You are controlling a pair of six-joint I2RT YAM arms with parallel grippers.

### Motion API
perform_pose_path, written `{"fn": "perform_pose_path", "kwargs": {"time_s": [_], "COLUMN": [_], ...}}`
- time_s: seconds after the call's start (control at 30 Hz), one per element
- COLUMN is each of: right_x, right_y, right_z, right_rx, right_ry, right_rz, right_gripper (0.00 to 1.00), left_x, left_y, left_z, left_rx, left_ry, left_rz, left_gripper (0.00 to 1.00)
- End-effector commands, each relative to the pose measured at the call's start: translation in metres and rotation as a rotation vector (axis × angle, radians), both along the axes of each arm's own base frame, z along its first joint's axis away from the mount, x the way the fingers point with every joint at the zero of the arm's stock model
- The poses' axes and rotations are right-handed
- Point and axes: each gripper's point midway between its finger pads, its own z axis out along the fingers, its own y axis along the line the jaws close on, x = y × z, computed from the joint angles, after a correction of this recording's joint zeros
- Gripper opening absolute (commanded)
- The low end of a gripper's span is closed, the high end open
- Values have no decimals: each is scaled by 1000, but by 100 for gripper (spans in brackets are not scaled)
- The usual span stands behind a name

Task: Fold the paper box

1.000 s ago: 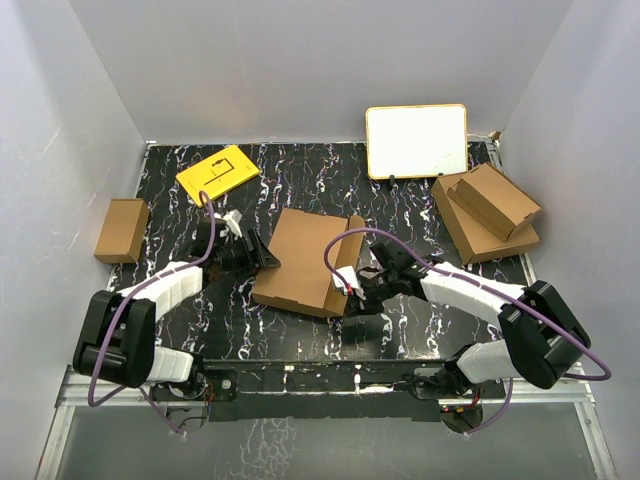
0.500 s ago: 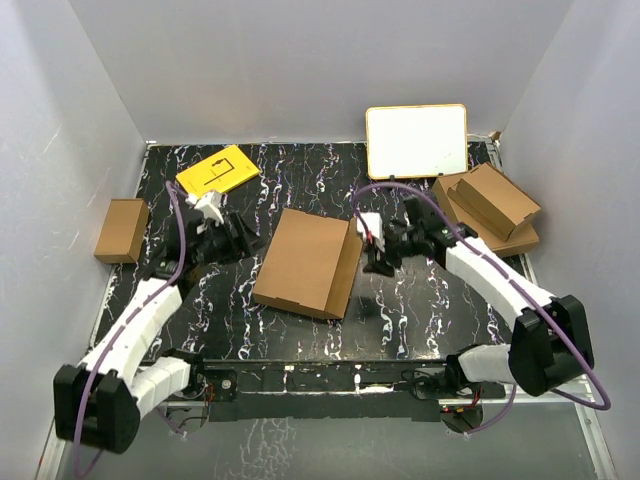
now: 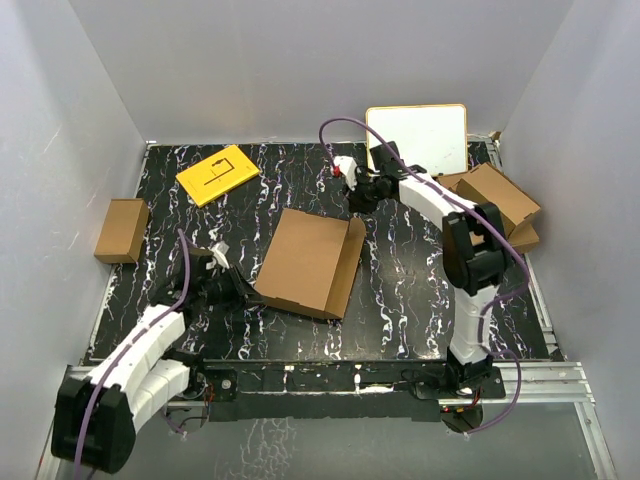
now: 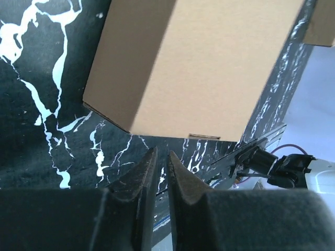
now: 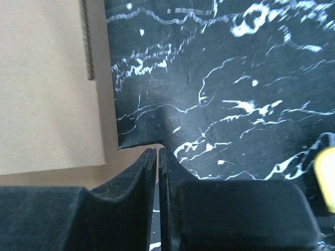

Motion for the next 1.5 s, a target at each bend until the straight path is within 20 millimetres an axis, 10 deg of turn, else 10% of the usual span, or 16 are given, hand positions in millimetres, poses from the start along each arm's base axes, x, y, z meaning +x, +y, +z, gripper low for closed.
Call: {"fn": "perform_pose_path", "kwargs": {"time_s": [0.0,1.0,1.47], "right_x": [12,-157,-189], "right_y": [1,-6,2], "right_z": [4,-9,-7], "right_rx": [-15,61,98], "right_ry": [31,187,221], "right_rz": [-24,334,342], "right_gripper": [12,16,27], "left_x": [3,179,253], "left_y": [-4,-12,43], "left_z": [-14,-25,65], "left_rx": [17,259,444], "left_ry": [65,-55,-272], "left_rz": [12,-142,-63], "left_gripper": [12,42,72]}}
